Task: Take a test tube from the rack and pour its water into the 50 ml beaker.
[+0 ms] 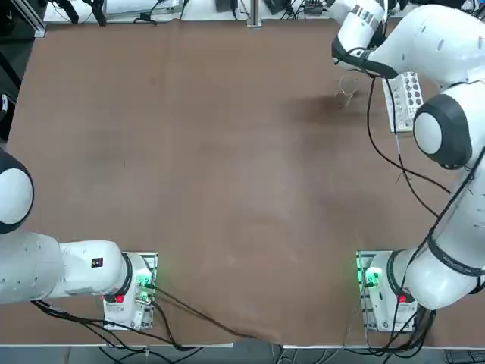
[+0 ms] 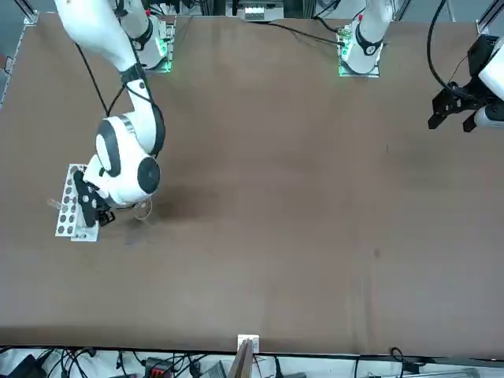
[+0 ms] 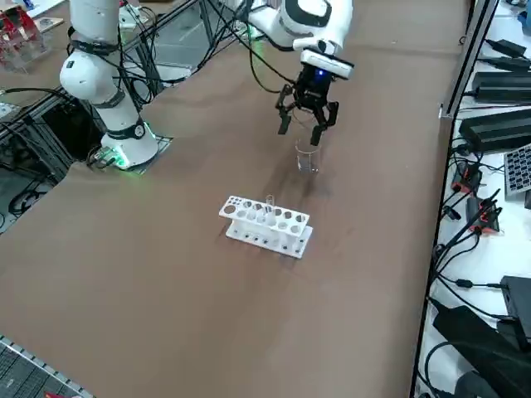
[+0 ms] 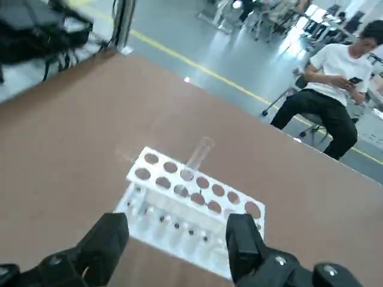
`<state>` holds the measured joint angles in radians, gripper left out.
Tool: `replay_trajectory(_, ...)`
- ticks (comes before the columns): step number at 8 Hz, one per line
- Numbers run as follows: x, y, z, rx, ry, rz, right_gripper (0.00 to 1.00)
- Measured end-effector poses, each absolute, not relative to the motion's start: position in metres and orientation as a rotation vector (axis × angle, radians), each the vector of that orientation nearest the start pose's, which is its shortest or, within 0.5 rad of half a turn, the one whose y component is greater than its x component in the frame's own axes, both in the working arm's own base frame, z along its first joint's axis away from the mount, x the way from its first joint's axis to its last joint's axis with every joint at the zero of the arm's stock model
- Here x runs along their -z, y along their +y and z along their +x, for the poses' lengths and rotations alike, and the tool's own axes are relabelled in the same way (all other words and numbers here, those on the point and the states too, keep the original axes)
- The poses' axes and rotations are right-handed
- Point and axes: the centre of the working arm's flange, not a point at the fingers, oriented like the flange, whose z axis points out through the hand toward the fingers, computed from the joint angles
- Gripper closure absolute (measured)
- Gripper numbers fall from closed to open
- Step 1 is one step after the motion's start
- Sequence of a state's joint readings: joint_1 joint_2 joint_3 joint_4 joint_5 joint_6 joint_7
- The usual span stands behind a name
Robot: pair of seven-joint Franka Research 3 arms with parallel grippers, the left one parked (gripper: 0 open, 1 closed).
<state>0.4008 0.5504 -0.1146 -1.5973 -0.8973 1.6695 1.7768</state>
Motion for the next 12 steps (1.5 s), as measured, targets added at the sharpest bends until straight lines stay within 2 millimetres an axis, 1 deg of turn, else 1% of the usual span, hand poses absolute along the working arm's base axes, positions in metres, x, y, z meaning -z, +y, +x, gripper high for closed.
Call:
replay_trajectory(2,-0.304,0.113,0.647,-0.811,-1.265,1.725,0.02)
replay_trajectory(4,-0.282,0.106,0.641,-0.934,-1.292,1.629,0.03)
replay_trajectory(6,-0.271,0.105,0.640,-1.026,-1.344,1.565,0.03)
replay_trajectory(9,-0.258,0.100,0.642,-1.129,-1.390,1.498,0.04)
replay_trajectory(10,-0.246,0.096,0.641,-1.138,-1.388,1.482,0.04)
replay_trajectory(12,-0.220,0.078,0.639,-1.120,-1.370,1.451,0.04)
